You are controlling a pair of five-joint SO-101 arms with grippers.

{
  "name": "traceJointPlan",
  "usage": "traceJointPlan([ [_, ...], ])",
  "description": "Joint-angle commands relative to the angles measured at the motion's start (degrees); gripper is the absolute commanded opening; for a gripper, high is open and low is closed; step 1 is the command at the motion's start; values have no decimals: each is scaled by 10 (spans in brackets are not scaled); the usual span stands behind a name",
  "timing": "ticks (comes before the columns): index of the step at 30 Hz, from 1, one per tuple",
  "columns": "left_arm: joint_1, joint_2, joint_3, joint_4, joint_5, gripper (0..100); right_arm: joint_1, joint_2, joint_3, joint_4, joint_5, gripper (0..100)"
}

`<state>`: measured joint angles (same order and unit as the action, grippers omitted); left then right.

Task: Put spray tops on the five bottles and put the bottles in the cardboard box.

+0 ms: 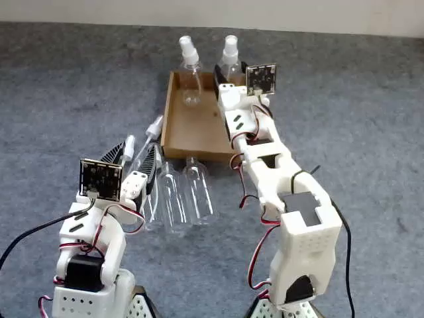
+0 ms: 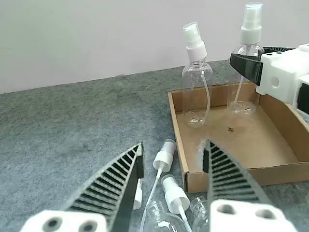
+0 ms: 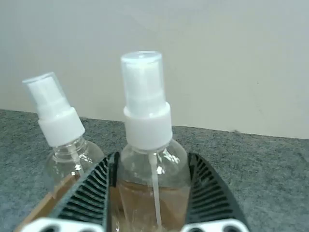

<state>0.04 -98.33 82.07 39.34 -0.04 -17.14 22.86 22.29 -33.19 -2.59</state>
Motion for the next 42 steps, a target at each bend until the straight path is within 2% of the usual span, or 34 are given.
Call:
traceJointPlan([
  [1,3,-1,-3,-10,5,161,7,18,-43,-11,5,3],
  [14,9,-1,4,-12,5,161,16,45,-61,-11,5,5],
  [22,9,-1,4,-12,4,161,13,45,-58,-11,6,162],
  [33,9,-1,4,-13,4,161,13,44,-61,-11,6,173],
  [38,9,-1,4,-13,4,161,13,44,-61,-11,6,258],
  [42,9,-1,4,-13,4,161,13,44,-61,-11,6,265],
])
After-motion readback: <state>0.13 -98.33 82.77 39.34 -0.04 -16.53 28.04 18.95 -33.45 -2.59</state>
